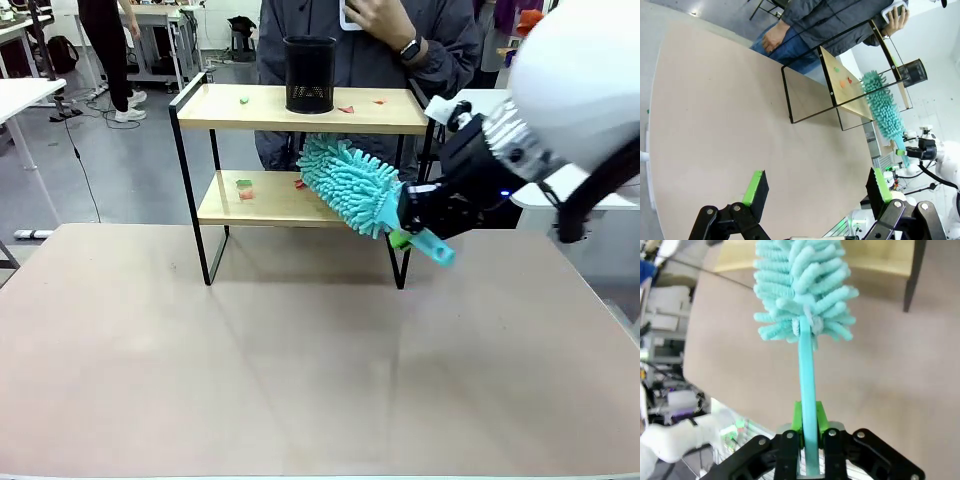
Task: Clean the shelf.
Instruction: Clean the specific tier of the Shelf with the Duster once objects are removed.
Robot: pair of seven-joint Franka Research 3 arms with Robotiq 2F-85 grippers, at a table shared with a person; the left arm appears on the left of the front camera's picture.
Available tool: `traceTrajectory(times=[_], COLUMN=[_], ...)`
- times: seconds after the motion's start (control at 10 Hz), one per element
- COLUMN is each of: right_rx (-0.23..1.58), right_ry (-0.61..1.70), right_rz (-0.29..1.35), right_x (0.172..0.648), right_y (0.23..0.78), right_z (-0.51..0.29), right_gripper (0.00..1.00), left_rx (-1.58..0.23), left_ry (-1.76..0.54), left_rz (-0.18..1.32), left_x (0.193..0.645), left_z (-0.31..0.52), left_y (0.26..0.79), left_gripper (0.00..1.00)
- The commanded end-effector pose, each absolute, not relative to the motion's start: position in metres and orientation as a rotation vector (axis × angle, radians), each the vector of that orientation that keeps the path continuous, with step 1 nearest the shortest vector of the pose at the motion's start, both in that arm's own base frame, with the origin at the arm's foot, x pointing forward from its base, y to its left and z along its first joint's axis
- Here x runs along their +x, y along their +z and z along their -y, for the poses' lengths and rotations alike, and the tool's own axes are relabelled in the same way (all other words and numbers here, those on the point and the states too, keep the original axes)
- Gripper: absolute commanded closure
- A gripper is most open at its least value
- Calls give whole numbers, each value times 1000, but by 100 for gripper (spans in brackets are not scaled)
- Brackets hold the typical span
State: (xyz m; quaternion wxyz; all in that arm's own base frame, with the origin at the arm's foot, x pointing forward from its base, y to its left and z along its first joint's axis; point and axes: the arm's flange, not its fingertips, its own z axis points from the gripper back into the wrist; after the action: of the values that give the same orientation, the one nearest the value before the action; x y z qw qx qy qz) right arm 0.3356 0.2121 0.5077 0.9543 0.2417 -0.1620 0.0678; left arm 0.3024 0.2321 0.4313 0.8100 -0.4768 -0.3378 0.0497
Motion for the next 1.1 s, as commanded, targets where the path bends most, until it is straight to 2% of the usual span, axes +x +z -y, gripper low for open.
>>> traceTrajectory(times=[0.0, 0.5, 1.0], right_rx=[426, 419, 457], right_ry=[21, -57, 5], right_rz=[354, 374, 319], right_x=[363, 382, 388], right_y=[505, 487, 470], right_z=[-237, -255, -284], right_gripper=[100, 100, 100], left_rx=[-1028, -1028, -1028], left_ry=[88, 88, 88], left_rz=[751, 751, 751], left_x=[304, 304, 304], left_z=[-232, -232, -232], left_y=[432, 432, 432], left_gripper=[0, 0, 0])
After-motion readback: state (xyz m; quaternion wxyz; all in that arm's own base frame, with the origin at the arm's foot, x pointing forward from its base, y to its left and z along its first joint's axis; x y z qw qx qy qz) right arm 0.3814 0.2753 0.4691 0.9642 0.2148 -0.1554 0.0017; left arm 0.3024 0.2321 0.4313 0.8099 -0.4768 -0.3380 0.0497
